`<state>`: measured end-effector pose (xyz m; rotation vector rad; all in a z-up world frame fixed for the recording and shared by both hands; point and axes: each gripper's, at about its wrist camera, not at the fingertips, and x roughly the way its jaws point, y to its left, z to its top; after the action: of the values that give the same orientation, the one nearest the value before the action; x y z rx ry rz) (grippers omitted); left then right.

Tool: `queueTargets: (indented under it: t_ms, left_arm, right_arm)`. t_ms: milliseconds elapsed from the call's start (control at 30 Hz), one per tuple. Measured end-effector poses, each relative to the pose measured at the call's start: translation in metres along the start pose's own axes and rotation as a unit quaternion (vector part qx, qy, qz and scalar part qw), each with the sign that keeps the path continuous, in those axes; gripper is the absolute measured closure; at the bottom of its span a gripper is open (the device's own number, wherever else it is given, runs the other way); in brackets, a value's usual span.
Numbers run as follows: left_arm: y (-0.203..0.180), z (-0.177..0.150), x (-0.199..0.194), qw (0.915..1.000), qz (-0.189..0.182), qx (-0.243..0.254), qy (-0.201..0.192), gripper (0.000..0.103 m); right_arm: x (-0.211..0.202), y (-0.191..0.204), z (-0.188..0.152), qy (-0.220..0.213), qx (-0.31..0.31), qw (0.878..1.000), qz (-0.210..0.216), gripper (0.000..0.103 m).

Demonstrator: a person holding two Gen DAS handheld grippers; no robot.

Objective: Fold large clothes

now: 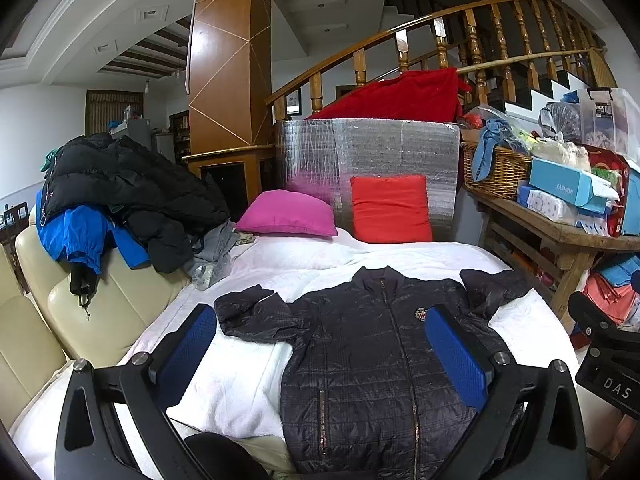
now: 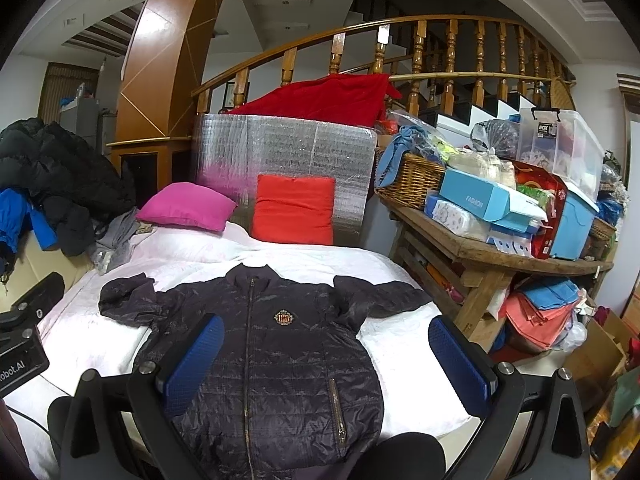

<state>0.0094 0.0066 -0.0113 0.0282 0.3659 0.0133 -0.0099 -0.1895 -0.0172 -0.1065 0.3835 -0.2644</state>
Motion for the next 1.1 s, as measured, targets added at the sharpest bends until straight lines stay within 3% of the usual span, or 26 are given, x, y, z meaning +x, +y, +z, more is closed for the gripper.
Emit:
queueTargets:
  t_ms: [1100]
  left_arm:
    - [-0.0065,-0.0011,0.0023,0.9999,-0.001,0.009,0.005,0.000]
  right_arm:
    - [0.0058,0.0024,-0.0020,0.006,0.002,1.000,0.006,0.000]
